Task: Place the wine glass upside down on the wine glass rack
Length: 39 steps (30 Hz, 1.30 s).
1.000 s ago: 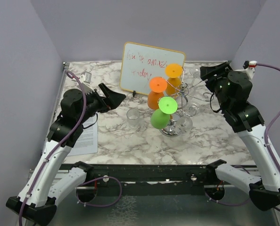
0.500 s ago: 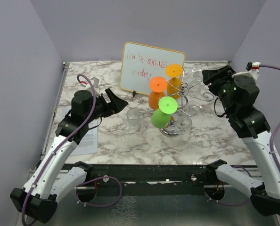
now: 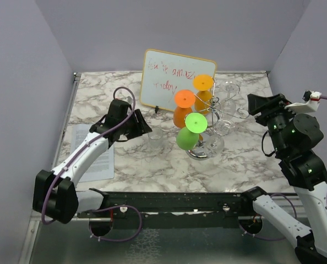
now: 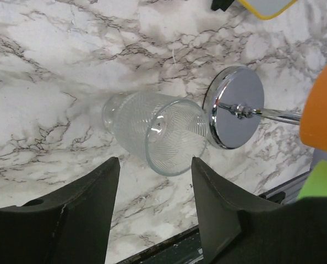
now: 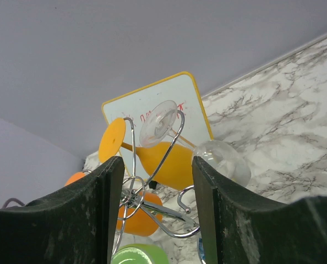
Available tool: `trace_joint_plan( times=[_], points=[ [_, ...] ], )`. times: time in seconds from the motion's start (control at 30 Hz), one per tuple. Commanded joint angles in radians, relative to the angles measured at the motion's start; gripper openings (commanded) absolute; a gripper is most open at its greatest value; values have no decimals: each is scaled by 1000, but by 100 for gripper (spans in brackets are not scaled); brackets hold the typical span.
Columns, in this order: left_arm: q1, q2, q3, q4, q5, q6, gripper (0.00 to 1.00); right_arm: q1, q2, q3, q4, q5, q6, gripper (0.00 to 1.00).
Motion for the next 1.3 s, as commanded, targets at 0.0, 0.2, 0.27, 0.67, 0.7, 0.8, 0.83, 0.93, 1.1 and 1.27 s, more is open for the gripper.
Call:
trace_joint_plan(
  times=[0.0, 0.2, 0.27, 0.67, 0.7, 0.8, 0.83, 0.93, 1.1, 1.27],
  points=[
    [-8, 90, 68, -50, 2, 63, 56, -8, 9, -10, 46, 24, -69, 57],
    [-31, 202, 114, -75, -6, 94, 43, -8, 39, -16, 75, 17, -92, 57],
    [-41, 235, 137, -85, -3, 107, 36, -7, 47, -19, 74, 15, -94, 57],
    [-73, 332, 238, -190, -89, 191, 0, -7, 54, -31, 95, -18, -97, 57],
    [-73, 326, 239, -193, -97, 196, 0, -7, 57, -32, 97, -30, -89, 57],
    [-74, 281, 237, -195, -138, 202, 0, -7, 73, -29, 101, -82, -58, 58],
    [-74, 258, 234, -195, -157, 202, 0, -7, 81, -27, 101, -103, -44, 59],
    [-74, 166, 227, -194, -219, 199, 0, -7, 101, -24, 115, -161, -1, 63],
    [-73, -27, 227, -176, -328, 196, 0, -7, 126, -24, 194, -272, 60, 68],
    [-74, -215, 255, -87, -391, 182, 0, -7, 200, 58, 194, -377, 62, 67]
  ],
)
